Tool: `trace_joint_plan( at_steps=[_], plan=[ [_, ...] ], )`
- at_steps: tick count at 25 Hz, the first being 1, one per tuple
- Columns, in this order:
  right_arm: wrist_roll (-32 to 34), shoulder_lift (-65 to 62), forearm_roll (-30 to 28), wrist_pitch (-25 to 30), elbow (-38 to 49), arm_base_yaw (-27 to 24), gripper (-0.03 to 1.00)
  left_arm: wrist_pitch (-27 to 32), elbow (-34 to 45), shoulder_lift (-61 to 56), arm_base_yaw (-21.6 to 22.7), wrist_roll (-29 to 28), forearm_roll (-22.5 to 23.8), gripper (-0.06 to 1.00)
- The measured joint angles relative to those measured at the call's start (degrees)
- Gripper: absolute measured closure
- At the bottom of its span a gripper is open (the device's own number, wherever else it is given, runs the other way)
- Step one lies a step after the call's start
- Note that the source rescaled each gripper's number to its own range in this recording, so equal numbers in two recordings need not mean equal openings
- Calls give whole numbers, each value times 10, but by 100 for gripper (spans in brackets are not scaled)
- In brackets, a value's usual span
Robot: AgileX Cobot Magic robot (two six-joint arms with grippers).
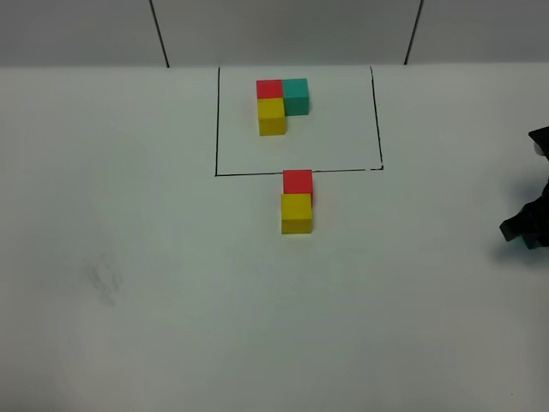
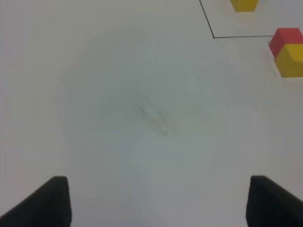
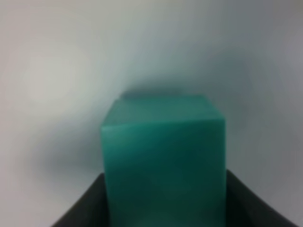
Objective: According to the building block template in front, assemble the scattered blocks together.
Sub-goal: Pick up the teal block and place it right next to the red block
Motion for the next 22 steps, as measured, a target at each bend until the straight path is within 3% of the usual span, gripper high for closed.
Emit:
trace_joint_plan(
  at_steps=[2, 7, 10, 17, 22],
  plan=[
    [-36, -1, -16, 25, -13, 16, 95, 0, 0, 0, 0, 0, 0, 17],
    [-256, 1, -26, 94, -69, 90, 95, 0, 0, 0, 0, 0, 0, 17],
    [-338, 18, -26, 118, -126, 139, 95, 0, 0, 0, 0, 0, 0, 17],
    [-424, 134, -29, 201, -282, 201, 95, 0, 0, 0, 0, 0, 0, 17],
    [-462, 189, -28, 210, -354, 230, 95, 0, 0, 0, 0, -4, 0, 17]
  ],
)
